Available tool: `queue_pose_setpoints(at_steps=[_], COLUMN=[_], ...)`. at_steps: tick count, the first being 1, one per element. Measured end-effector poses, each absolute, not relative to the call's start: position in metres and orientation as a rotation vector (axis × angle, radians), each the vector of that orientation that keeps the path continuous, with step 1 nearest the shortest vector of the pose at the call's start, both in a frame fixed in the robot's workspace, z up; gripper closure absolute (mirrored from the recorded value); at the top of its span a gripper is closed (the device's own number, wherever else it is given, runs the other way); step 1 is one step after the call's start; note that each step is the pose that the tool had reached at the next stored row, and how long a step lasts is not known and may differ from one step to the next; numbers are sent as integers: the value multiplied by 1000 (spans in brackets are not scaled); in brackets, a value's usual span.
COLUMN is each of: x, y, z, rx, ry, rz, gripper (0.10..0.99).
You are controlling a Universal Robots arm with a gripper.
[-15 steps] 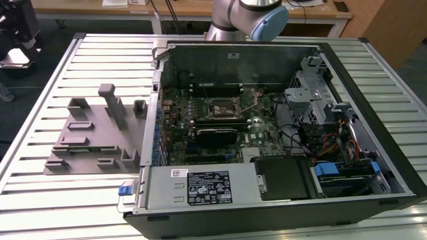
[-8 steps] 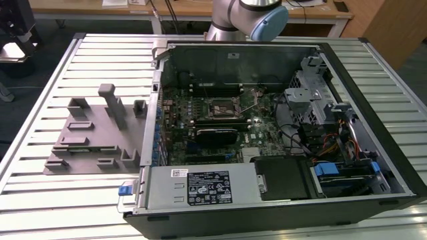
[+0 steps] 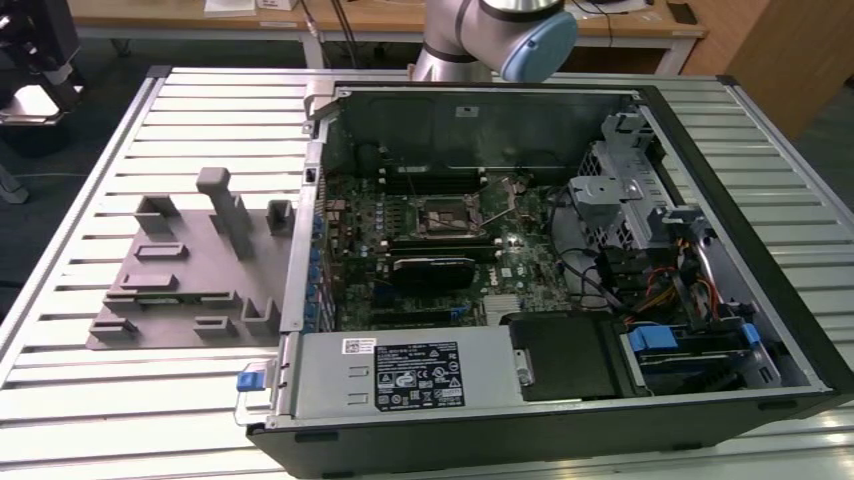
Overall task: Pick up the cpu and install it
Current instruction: 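Pick up the cpu and move it towards the insertion slot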
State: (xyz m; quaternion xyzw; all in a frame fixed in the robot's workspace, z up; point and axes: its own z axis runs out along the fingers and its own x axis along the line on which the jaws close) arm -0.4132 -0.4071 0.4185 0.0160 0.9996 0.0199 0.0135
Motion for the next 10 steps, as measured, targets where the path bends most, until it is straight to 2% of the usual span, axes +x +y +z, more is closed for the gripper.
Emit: queue_pose_setpoints(at_steps=[10], x=[-387], y=[-407], z=[418], rx=[50], ry=[3113], rz=[62], gripper=[545])
